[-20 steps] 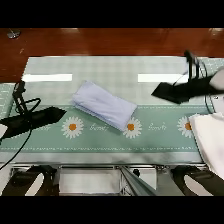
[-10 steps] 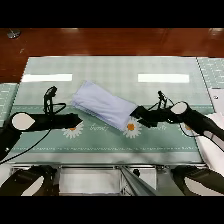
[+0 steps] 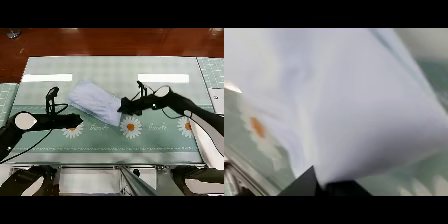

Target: Fold the shirts.

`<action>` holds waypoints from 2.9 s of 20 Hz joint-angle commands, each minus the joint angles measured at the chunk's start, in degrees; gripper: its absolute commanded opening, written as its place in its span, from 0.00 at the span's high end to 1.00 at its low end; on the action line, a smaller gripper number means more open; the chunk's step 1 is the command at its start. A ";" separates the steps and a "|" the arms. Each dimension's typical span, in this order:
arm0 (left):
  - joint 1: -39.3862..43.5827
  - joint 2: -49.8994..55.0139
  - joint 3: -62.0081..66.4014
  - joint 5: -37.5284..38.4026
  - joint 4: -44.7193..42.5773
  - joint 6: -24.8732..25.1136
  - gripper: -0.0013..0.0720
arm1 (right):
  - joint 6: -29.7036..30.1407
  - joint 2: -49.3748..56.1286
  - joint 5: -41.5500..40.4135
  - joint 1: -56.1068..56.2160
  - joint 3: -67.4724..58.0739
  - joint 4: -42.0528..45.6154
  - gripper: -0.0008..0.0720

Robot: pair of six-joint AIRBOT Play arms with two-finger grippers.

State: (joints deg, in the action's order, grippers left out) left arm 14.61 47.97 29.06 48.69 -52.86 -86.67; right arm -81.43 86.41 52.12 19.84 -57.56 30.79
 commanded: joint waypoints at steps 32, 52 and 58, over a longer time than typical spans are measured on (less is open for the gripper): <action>-0.17 0.42 0.02 -5.25 -0.79 4.44 0.95 | -14.69 -44.19 47.41 -83.69 -3.39 65.53 0.14; -1.51 12.22 30.97 10.29 -30.25 -5.60 0.95 | -21.84 -9.79 9.35 -11.45 -10.75 62.45 0.96; -1.11 12.41 31.08 13.33 -29.49 -7.39 0.95 | -21.16 -10.34 12.39 -13.35 -10.19 63.82 0.96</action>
State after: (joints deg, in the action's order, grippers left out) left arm 13.26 60.20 60.64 58.63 -83.13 -92.27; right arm -101.36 76.14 64.05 6.68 -68.84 92.64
